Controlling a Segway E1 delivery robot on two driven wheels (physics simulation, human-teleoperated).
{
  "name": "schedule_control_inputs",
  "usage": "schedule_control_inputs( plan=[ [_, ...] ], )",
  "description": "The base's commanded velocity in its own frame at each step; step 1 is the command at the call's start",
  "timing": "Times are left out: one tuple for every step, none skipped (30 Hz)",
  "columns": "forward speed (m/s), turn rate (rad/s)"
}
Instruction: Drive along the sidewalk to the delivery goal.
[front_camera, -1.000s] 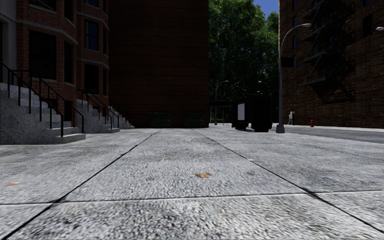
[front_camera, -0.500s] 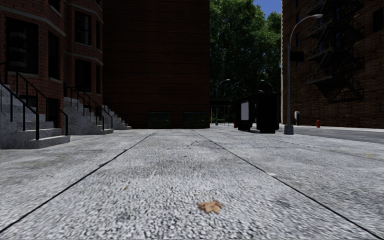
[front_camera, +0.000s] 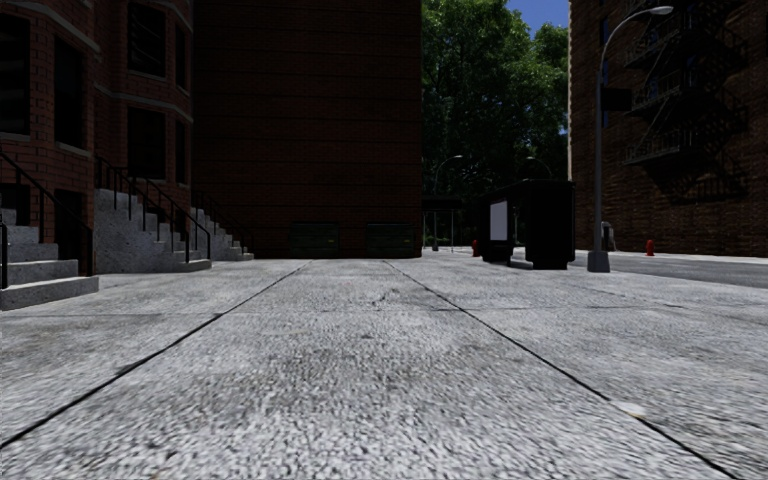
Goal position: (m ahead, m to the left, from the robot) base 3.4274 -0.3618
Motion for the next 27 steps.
schedule_control_inputs(
  plan=[
    [2.00, 0.00],
    [2.00, 0.00],
    [2.00, 0.00],
    [2.00, 0.00],
    [2.00, 0.00],
    [2.00, 0.00],
    [2.00, 0.00],
    [2.00, 0.00],
    [2.00, 0.00],
    [2.00, 0.00],
    [2.00, 0.00],
    [2.00, 0.00],
    [2.00, 0.00],
    [2.00, 0.00],
    [2.00, 0.00],
    [2.00, 0.00],
    [2.00, 0.00],
    [2.00, 0.00],
    [2.00, 0.00],
    [2.00, 0.00],
    [2.00, 0.00],
    [2.00, 0.00],
    [2.00, 0.00],
    [2.00, 0.00],
    [2.00, 0.00],
    [2.00, 0.00],
    [2.00, 0.00]
  ],
)
